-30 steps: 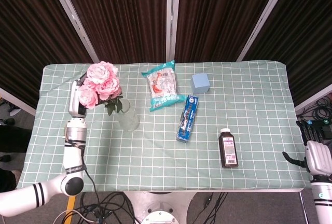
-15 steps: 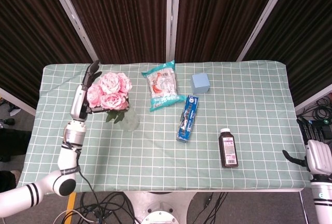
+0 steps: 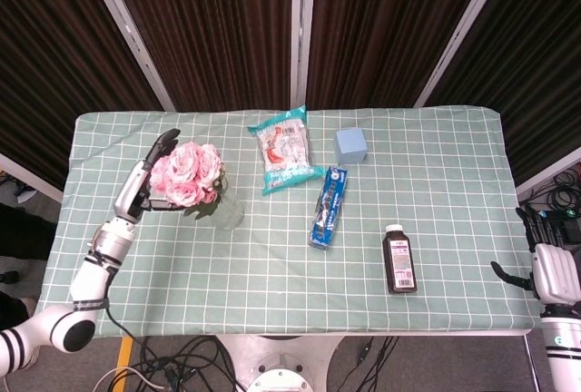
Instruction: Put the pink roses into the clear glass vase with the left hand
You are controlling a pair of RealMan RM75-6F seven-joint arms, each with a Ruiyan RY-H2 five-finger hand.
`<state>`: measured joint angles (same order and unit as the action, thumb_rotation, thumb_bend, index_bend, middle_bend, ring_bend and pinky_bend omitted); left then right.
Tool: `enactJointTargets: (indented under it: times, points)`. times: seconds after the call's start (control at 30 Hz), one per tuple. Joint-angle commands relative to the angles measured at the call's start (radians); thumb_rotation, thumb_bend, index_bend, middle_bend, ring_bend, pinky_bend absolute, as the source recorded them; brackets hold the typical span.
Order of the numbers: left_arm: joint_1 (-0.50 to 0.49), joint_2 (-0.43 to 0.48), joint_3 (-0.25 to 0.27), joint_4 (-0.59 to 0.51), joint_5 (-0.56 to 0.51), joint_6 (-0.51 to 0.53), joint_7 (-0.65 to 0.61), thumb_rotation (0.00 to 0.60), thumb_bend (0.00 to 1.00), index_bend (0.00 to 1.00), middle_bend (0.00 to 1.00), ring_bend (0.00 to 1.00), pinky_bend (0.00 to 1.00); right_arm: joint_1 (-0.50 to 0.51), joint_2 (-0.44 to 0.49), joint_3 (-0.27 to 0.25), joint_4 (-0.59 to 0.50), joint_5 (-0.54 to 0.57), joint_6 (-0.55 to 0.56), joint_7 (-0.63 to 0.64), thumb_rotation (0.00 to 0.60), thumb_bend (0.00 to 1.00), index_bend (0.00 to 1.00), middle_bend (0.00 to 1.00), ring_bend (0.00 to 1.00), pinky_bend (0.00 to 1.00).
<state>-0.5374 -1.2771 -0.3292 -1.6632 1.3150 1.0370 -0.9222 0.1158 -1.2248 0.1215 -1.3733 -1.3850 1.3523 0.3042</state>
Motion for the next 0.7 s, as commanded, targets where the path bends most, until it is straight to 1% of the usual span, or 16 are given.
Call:
enactJointTargets:
  times: [0.03,0.1,0.23,0.4,0.47,0.57,0.67,0.7]
  points:
    - [-0.004,0.080,0.040,-0.021,0.060,-0.085,-0.109,0.600,0.00,0.00,0.00,0.00,0.02,0.000,-0.001,0.000,0.000,-0.002,0.002,-0.001,0.600,0.12,0.00,0.00,0.00,0.00]
    - [-0.012,0.110,0.063,-0.012,0.110,-0.114,-0.154,0.600,0.00,0.00,0.00,0.00,0.02,0.000,-0.002,0.000,0.000,-0.004,0.006,-0.002,0.600,0.12,0.00,0.00,0.00,0.00]
    - [-0.029,0.155,0.110,0.009,0.203,-0.137,-0.208,0.600,0.00,0.00,0.00,0.00,0.02,-0.001,-0.001,0.002,0.000,-0.002,0.007,-0.001,0.600,0.12,0.00,0.00,0.00,0.00]
    - [-0.039,0.184,0.151,0.047,0.247,-0.134,-0.184,0.600,0.01,0.00,0.00,0.00,0.02,-0.002,-0.001,0.000,0.000,-0.004,0.009,0.001,0.600,0.12,0.00,0.00,0.00,0.00]
    - [-0.036,0.187,0.161,0.062,0.245,-0.126,-0.146,0.600,0.01,0.00,0.00,0.00,0.01,-0.003,-0.001,0.000,0.001,-0.004,0.009,0.002,0.600,0.12,0.00,0.00,0.00,0.00]
    - [-0.023,0.185,0.170,0.086,0.221,-0.100,-0.038,0.600,0.01,0.00,0.00,0.00,0.01,-0.002,0.000,0.001,0.001,-0.001,0.006,0.003,0.600,0.12,0.00,0.00,0.00,0.00]
    - [0.004,0.186,0.175,0.109,0.178,-0.063,0.112,0.600,0.02,0.00,0.00,0.00,0.01,-0.001,0.001,0.001,0.000,0.000,0.003,0.003,0.600,0.12,0.00,0.00,0.00,0.00]
    - [0.020,0.182,0.173,0.117,0.148,-0.040,0.186,0.600,0.04,0.00,0.00,0.00,0.01,-0.001,0.001,0.001,0.001,0.000,0.002,0.004,0.600,0.12,0.00,0.00,0.00,0.00]
